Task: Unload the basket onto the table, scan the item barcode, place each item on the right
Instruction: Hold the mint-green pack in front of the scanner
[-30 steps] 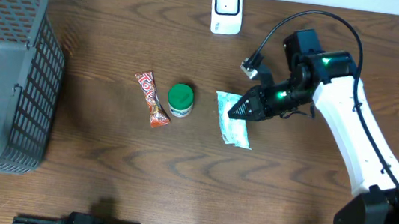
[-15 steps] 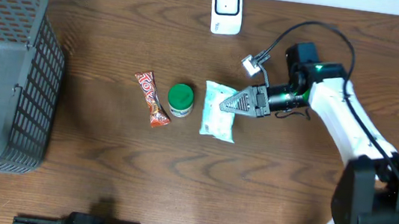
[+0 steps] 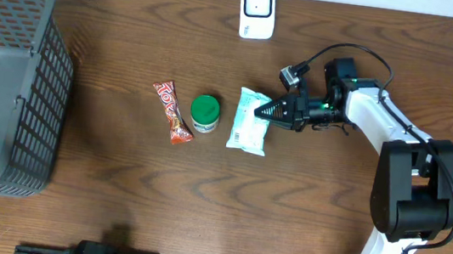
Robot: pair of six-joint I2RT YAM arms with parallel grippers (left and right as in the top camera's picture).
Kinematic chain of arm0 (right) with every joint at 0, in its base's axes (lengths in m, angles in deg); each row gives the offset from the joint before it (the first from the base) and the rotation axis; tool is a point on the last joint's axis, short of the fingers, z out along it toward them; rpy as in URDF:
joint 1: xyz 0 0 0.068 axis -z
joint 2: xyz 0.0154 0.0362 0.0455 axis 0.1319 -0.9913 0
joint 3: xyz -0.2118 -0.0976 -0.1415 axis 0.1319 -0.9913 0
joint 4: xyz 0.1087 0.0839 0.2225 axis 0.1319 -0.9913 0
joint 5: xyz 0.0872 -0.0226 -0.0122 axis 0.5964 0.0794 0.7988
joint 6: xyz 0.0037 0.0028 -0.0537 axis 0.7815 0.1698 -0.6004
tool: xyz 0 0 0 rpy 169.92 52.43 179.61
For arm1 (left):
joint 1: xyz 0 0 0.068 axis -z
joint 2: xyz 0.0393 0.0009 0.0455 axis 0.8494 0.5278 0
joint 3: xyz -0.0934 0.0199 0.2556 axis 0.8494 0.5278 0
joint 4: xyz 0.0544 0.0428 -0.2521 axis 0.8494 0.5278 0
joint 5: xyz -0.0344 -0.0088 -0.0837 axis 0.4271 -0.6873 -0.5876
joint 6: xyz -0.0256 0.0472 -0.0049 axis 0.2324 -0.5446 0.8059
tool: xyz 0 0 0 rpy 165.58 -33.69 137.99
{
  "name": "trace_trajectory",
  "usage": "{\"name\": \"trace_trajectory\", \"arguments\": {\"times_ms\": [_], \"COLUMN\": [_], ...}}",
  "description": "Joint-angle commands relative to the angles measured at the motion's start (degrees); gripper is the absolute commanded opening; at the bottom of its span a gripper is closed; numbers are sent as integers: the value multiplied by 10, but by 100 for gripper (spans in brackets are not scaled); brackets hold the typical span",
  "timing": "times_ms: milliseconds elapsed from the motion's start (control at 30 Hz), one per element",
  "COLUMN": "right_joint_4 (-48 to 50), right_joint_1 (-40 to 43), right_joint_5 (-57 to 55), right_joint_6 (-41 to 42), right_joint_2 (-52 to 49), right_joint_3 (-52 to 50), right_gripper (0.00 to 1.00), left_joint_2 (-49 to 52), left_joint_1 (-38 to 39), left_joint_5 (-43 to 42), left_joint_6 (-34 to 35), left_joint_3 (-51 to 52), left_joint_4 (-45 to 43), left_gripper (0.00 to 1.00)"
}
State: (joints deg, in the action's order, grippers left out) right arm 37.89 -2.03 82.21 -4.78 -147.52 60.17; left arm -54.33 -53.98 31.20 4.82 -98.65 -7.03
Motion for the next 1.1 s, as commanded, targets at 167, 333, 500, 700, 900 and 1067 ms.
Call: {"name": "trace_trajectory", "arguments": {"times_ms": [167, 333, 500, 700, 900, 1067], "right_joint_4": [-12, -12, 6, 83, 229, 362], "right_joint_1": [2, -11, -51, -113, -151, -157], "right_joint_5": [35, -82, -419, -787, -852, -891], "right_joint_6": [102, 124, 179, 174, 63, -19], "right_joint_2": [12, 69, 152, 184, 153, 99], "right_joint_3": [2, 19, 77, 118, 118, 118], "right_gripper": [1, 1, 2, 1, 1, 1], "left_joint_2": [-1, -1, -1, -1, -1, -1], "left_joint_1": [-2, -2, -2, -2, -2, -2], "left_joint_5": [1, 1, 2, 1, 1, 1], "left_joint_6": [5, 5, 5, 5, 5, 5], "left_joint_3": [3, 3, 3, 3, 9, 10], "left_joint_4": [-3, -2, 9, 17, 32, 31], "left_gripper": [98, 98, 98, 98, 98, 98]}}
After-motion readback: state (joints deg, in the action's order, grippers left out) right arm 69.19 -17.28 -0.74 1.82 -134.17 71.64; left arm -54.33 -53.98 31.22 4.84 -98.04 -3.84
